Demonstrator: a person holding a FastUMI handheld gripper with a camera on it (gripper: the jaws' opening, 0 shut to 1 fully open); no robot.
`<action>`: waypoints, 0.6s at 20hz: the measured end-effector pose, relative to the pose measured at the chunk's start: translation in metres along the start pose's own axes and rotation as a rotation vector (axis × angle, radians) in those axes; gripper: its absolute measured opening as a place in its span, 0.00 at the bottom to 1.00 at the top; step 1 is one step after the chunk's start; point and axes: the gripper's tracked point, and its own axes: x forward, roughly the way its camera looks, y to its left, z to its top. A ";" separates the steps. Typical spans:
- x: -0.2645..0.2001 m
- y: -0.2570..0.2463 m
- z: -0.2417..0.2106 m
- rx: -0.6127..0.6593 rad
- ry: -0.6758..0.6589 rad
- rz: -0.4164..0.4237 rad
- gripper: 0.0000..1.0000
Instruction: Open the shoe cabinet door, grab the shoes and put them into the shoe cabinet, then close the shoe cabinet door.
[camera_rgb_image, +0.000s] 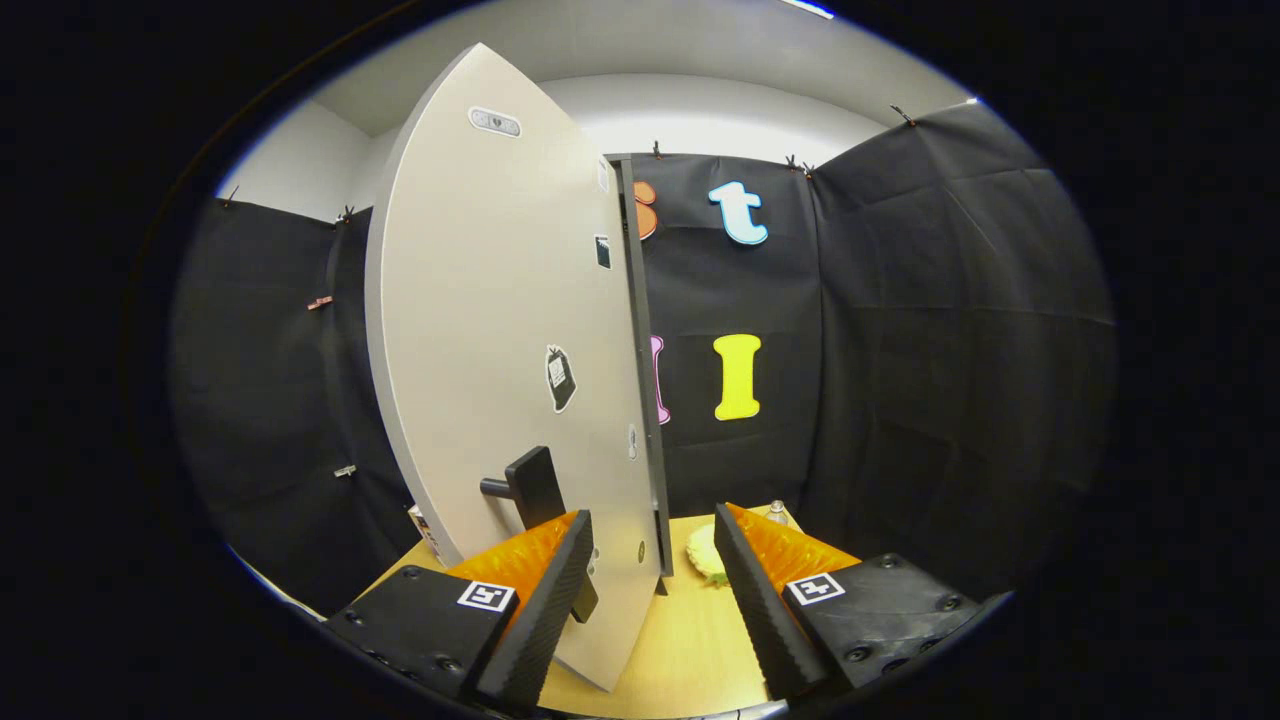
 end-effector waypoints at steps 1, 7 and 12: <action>0.001 0.011 -0.001 0.002 0.002 -0.002 0.84; 0.017 0.074 -0.010 0.010 -0.002 0.001 0.84; 0.031 0.120 -0.017 0.012 -0.012 0.008 0.84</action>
